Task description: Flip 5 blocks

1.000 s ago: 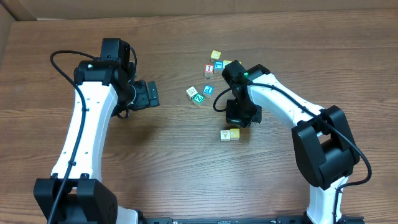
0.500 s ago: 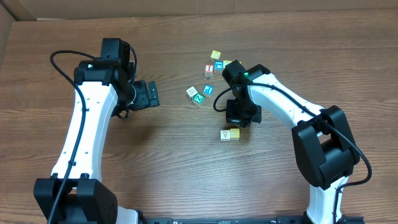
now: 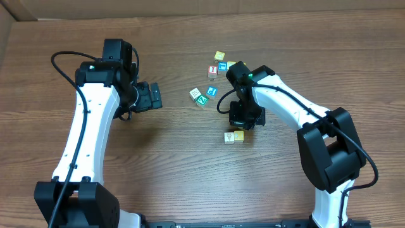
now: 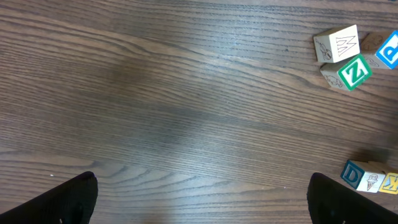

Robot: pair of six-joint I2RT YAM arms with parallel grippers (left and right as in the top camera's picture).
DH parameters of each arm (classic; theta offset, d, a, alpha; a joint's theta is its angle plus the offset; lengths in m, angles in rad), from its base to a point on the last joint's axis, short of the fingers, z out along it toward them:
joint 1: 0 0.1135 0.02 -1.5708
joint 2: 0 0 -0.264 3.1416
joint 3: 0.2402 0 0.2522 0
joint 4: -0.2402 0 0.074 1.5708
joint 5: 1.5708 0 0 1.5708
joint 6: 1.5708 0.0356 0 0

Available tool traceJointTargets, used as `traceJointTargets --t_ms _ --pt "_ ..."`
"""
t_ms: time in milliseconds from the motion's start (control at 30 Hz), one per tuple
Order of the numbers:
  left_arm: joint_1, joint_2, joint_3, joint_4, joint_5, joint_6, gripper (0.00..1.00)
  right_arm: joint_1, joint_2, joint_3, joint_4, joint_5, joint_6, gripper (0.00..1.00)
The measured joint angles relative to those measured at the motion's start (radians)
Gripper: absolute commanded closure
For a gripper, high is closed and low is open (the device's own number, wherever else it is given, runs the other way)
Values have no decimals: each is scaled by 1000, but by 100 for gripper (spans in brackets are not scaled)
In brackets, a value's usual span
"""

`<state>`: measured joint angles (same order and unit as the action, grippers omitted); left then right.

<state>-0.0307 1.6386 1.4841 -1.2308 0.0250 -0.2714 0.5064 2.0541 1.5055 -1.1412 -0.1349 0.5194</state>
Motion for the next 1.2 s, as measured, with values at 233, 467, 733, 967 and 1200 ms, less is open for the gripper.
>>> traceJointTargets --t_ms 233,467,733,967,1200 --pt "0 0 0 0 0 0 0 0 0 0 5 -8 0 96" --pt "0 0 0 0 0 0 0 0 0 -1 14 -18 0 96" --pt "0 0 0 0 0 0 0 0 0 -1 11 -39 0 96" --pt "0 0 0 0 0 0 0 0 0 -1 -6 -44 0 96" --pt "0 0 0 0 0 0 0 0 0 -1 -10 -45 0 96"
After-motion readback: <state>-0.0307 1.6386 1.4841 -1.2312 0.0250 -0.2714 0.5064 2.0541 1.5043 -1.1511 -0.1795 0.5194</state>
